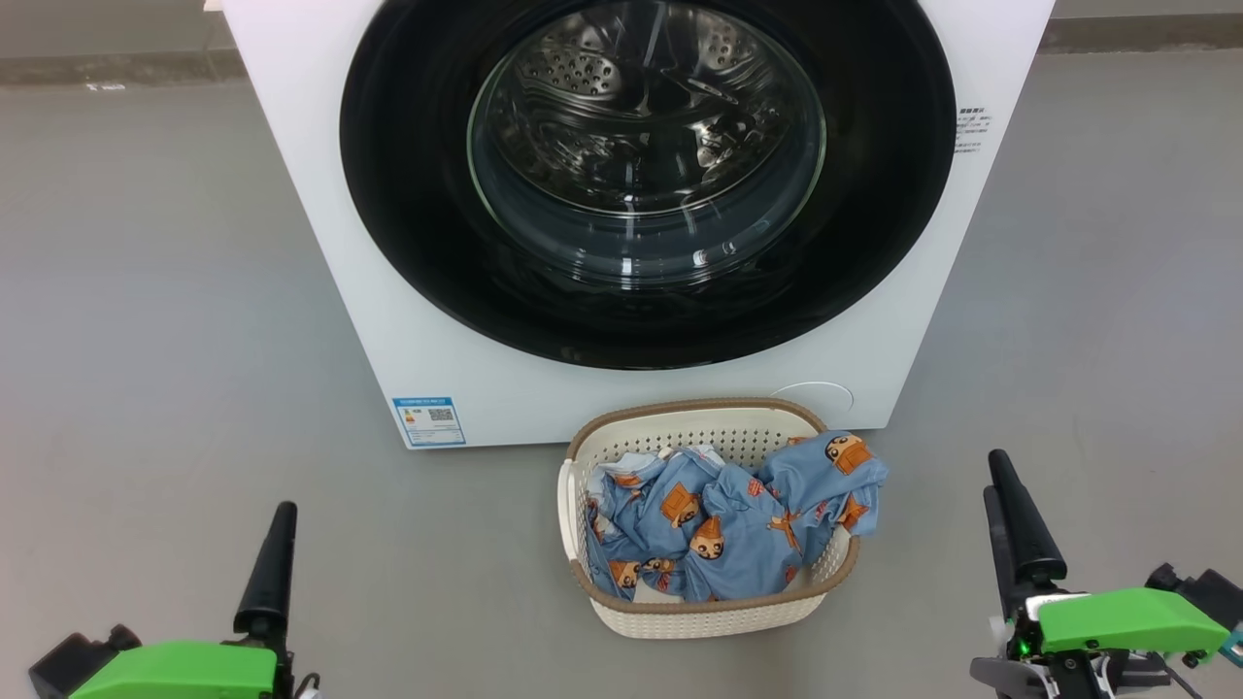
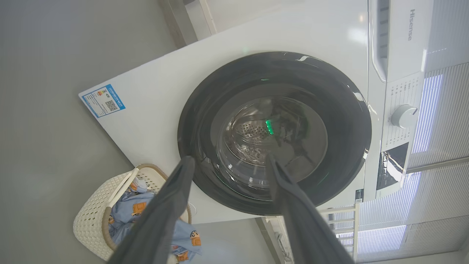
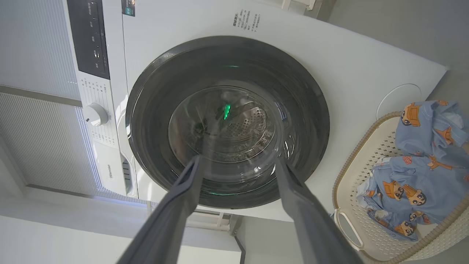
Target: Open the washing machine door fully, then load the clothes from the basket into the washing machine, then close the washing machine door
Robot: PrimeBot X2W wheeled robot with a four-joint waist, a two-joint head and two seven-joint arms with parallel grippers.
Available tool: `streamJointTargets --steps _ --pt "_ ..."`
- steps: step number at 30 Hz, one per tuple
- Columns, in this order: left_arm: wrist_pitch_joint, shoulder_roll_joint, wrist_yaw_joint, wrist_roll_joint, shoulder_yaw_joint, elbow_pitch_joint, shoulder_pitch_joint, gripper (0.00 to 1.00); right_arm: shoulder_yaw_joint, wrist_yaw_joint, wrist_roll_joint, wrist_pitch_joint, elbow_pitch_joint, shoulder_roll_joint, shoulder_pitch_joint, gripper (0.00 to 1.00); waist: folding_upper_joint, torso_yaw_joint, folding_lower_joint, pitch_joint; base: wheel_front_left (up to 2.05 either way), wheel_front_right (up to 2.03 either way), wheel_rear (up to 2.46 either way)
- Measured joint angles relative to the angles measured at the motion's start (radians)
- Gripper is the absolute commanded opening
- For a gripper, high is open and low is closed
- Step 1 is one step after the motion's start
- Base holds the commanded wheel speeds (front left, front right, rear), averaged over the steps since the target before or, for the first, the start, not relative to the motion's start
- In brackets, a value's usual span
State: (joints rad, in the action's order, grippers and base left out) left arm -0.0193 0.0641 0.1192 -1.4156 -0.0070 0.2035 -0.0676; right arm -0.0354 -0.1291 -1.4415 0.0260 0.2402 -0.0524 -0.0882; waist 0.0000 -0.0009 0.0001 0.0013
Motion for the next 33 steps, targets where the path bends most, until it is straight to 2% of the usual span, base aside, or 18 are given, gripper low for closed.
streamJointTargets --steps 16,24,33 --pt "-0.046 0.012 0.0 0.188 -0.03 -0.016 -0.003 1.0 0.029 0.0 0.282 0.045 -0.014 -0.016 -0.018 1.0 0.0 0.003 -0.0001 -0.002 0.0 0.0 0.0" --pt "-0.07 0.026 0.001 0.331 -0.047 -0.015 -0.02 1.0 0.036 0.0 0.432 0.067 -0.012 -0.017 -0.021 1.0 0.0 0.003 0.0 -0.001 0.0 0.0 0.0" --pt "-0.097 0.044 0.001 0.506 -0.071 -0.006 -0.024 1.0 0.054 0.0 0.666 0.092 0.002 -0.025 -0.044 1.0 0.0 0.004 0.0 0.002 0.0 0.0 0.0"
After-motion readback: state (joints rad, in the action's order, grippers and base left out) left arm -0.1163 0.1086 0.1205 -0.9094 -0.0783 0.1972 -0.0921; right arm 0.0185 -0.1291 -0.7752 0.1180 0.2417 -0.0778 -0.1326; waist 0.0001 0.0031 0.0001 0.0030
